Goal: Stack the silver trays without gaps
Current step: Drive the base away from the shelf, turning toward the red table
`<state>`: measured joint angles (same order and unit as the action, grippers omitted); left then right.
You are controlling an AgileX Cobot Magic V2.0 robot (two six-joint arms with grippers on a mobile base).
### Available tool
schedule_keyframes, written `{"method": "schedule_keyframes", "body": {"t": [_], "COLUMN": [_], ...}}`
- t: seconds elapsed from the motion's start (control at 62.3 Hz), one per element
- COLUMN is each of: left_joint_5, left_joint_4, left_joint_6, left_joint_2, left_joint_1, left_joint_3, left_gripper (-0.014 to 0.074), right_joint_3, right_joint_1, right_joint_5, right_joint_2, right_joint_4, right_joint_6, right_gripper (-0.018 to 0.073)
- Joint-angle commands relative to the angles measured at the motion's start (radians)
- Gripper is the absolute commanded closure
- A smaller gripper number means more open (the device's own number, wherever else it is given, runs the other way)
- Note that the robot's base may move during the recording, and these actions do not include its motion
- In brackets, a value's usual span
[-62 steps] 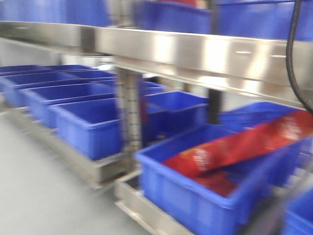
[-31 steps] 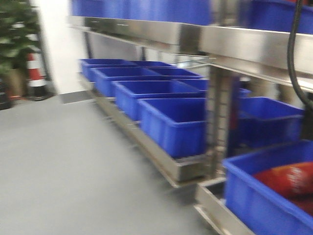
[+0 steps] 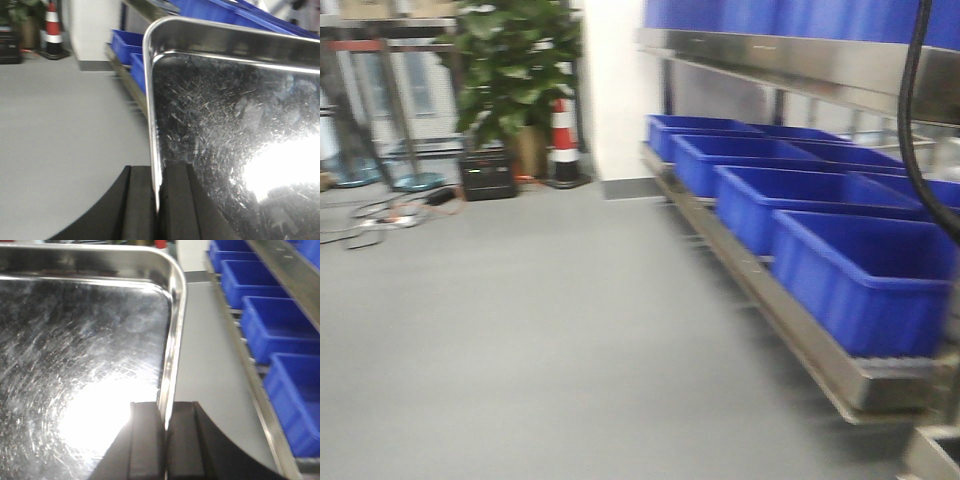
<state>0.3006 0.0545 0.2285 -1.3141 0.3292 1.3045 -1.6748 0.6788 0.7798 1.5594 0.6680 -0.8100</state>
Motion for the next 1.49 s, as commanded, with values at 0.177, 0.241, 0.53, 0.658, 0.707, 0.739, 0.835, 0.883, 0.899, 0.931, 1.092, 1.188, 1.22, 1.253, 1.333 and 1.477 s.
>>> {"method": "schedule_keyframes", "body": {"t": [0.177,0.241,0.53,0.658,0.707,0.739,0.835,0.883,0.899,0.931,1.092,1.188,1.22,1.253,1.333,1.477], "left_joint_5": [-0.064,-0.064,-0.064,-0.064,-0.064,-0.064,-0.064,-0.064,-0.064,-0.064,-0.064,-0.064,-0.064,-0.064,-0.064,-0.064], "left_joint_4": [-0.019,-0.019,-0.019,-0.019,-0.019,-0.019,-0.019,-0.019,-0.019,-0.019,-0.019,-0.019,-0.019,-0.019,-0.019,-0.019], "left_joint_6": [-0.008,-0.008,-0.008,-0.008,-0.008,-0.008,-0.008,-0.008,-0.008,-0.008,-0.008,-0.008,-0.008,-0.008,-0.008,-0.008], "left_joint_2": [0.014,0.014,0.014,0.014,0.014,0.014,0.014,0.014,0.014,0.014,0.014,0.014,0.014,0.014,0.014,0.014], "left_joint_1": [0.014,0.014,0.014,0.014,0.014,0.014,0.014,0.014,0.014,0.014,0.014,0.014,0.014,0.014,0.014,0.014], "left_joint_3": [0.007,0.007,0.007,0.007,0.007,0.007,0.007,0.007,0.007,0.007,0.007,0.007,0.007,0.007,0.007,0.007], "left_gripper": [0.0613,0.0613,0.0613,0.0613,0.0613,0.0613,0.0613,0.0613,0.0613,0.0613,0.0613,0.0613,0.0613,0.0613,0.0613,0.0613], "right_joint_3": [0.000,0.000,0.000,0.000,0.000,0.000,0.000,0.000,0.000,0.000,0.000,0.000,0.000,0.000,0.000,0.000], "right_joint_1": [0.013,0.013,0.013,0.013,0.013,0.013,0.013,0.013,0.013,0.013,0.013,0.013,0.013,0.013,0.013,0.013], "right_joint_5": [-0.108,-0.108,-0.108,-0.108,-0.108,-0.108,-0.108,-0.108,-0.108,-0.108,-0.110,-0.110,-0.110,-0.110,-0.110,-0.110], "right_joint_2": [-0.005,-0.005,-0.005,-0.005,-0.005,-0.005,-0.005,-0.005,-0.005,-0.005,-0.005,-0.005,-0.005,-0.005,-0.005,-0.005], "right_joint_4": [-0.012,-0.012,-0.012,-0.012,-0.012,-0.012,-0.012,-0.012,-0.012,-0.012,-0.012,-0.012,-0.012,-0.012,-0.012,-0.012], "right_joint_6": [0.026,0.026,0.026,0.026,0.026,0.026,0.026,0.026,0.026,0.026,0.026,0.026,0.026,0.026,0.026,0.026], "right_gripper": [0.0638,0.0638,0.0638,0.0638,0.0638,0.0638,0.0638,0.0638,0.0638,0.0638,0.0638,0.0638,0.0638,0.0638,0.0638,0.0638]}}
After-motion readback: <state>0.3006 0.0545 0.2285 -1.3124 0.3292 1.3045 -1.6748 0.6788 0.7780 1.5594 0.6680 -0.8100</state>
